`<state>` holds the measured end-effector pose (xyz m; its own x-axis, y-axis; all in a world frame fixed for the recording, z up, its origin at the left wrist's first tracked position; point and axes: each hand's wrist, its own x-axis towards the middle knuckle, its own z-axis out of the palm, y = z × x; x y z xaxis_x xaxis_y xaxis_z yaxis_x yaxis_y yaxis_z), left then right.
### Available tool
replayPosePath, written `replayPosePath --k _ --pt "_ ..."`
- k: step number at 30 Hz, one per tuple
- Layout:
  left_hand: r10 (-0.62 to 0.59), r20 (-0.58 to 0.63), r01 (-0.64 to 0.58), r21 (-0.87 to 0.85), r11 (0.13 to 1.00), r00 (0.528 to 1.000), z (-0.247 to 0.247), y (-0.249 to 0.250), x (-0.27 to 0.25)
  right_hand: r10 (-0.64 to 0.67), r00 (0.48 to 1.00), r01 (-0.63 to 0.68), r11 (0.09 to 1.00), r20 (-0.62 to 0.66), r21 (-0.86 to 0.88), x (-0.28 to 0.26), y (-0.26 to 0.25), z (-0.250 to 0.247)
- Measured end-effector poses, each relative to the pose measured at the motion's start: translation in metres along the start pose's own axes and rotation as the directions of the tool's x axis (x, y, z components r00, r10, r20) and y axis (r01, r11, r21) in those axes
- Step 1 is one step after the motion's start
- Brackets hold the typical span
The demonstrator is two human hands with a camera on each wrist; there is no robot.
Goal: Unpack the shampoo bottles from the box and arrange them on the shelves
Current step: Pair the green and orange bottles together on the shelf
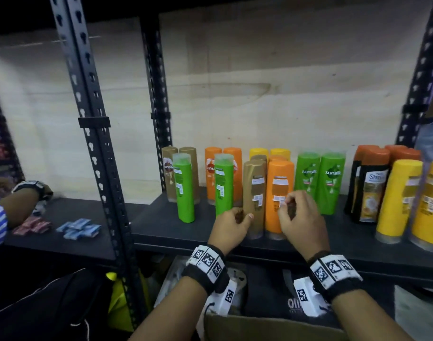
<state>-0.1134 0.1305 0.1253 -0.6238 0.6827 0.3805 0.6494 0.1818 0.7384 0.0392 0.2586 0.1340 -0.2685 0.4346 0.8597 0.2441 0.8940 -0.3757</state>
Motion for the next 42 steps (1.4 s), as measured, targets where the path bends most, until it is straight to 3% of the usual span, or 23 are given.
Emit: replayPosePath --k 4,10,14,20,23,26,33,37,42 --pt "0.022 -0.070 -0.013 0.124 0.992 0.997 -0.033 0.004 0.003 -0.160 0.978 0.169 0.984 0.133 -0.061 0.014 -0.032 0.000" --pt "0.113 -0.095 -0.082 0.284 0.955 0.989 -0.077 0.001 -0.001 -0.138 0.944 0.173 0.980 0.300 -0.094 0.021 -0.082 0.012" --pt "0.133 -0.143 -0.063 0.415 0.908 0.981 -0.106 -0.009 -0.002 -0.123 0.906 0.166 0.984 0.404 -0.071 0.021 -0.103 0.023" --pt "0.163 -0.255 -0.036 0.439 0.898 0.953 -0.138 -0.029 0.013 -0.028 0.919 -0.030 0.990 0.393 0.140 0.014 -0.121 0.050" --pt "0.112 -0.316 0.020 0.386 0.922 0.942 -0.151 -0.039 0.027 -0.062 0.920 0.001 0.988 0.387 0.157 0.009 -0.123 0.068" --pt "0.005 -0.285 0.083 0.296 0.952 0.959 -0.158 -0.053 0.044 -0.065 0.922 0.025 0.994 0.381 0.111 0.010 -0.121 0.083" --pt "-0.050 -0.189 0.060 0.047 0.997 0.981 -0.145 -0.073 0.065 0.069 0.953 -0.169 0.929 0.294 0.329 0.015 -0.128 0.114" --pt "-0.098 -0.160 0.099 -0.004 0.995 0.982 -0.132 -0.086 0.070 0.223 0.918 -0.342 0.864 0.328 0.369 0.014 -0.126 0.129" --pt "-0.130 -0.277 0.123 -0.041 0.992 0.952 -0.127 -0.100 0.073 0.431 0.823 -0.558 0.732 0.369 0.391 0.018 -0.112 0.146"
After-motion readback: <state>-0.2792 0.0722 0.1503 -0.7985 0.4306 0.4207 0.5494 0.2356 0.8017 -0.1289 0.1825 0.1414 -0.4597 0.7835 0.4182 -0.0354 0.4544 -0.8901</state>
